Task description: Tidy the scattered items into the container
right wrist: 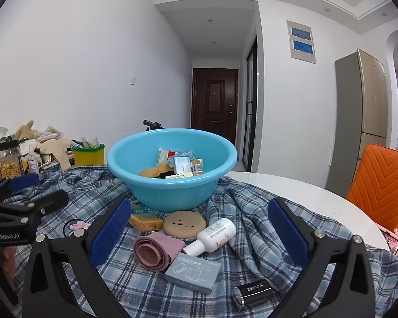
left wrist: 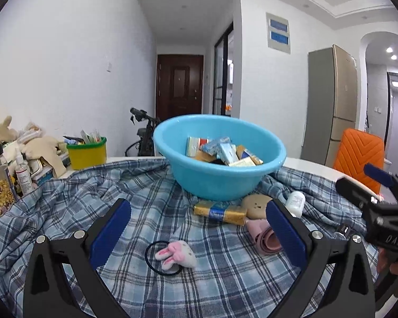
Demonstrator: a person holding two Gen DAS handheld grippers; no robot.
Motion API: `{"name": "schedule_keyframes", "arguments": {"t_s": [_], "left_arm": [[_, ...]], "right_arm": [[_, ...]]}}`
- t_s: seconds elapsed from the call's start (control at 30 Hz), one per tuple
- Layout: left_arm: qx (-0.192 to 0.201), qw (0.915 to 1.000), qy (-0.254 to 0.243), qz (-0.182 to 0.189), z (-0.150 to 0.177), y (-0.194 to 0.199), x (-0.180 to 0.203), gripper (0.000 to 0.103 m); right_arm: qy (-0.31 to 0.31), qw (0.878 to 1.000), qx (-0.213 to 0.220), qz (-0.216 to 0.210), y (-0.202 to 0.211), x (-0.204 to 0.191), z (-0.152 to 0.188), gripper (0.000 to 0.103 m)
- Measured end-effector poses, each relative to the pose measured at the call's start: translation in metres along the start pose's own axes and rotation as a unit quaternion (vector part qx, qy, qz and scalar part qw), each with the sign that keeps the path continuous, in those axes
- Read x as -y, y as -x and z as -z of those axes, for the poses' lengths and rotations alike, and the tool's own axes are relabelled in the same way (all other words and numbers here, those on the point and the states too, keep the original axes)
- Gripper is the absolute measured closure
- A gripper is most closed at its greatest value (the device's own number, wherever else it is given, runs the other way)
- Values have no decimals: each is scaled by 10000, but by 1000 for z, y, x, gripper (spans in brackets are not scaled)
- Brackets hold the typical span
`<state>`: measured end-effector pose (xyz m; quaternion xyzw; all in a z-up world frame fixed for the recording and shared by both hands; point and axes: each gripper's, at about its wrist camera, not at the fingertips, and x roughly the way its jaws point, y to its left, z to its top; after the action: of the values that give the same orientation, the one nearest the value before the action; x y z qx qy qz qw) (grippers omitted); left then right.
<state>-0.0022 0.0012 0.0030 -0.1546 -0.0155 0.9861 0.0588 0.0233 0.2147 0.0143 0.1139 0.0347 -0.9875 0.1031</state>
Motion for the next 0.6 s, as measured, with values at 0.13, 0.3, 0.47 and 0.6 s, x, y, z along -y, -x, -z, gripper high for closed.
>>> {"name": "schedule_keyframes", "arguments": {"t_s": [0.13, 0.3, 0.47, 0.6], "left_arm": [[21, 10000, -19, -29, -2, -3, -3, 0], [10, 10000, 48, -51, 3, -7, -4, 0], [179, 9998, 31, -40, 6, -2, -1, 0], [96, 9999, 39, -8, 9, -7, 0, 0]], "right_arm": [[164, 9998, 59, -29, -1, -7, 4, 1], [309, 9994, 158, -48, -1, -15, 7, 1], [537, 9985, 130, -13, -4, -23, 13, 1], [581, 9982, 136, -24, -4, -25, 12, 1]]}}
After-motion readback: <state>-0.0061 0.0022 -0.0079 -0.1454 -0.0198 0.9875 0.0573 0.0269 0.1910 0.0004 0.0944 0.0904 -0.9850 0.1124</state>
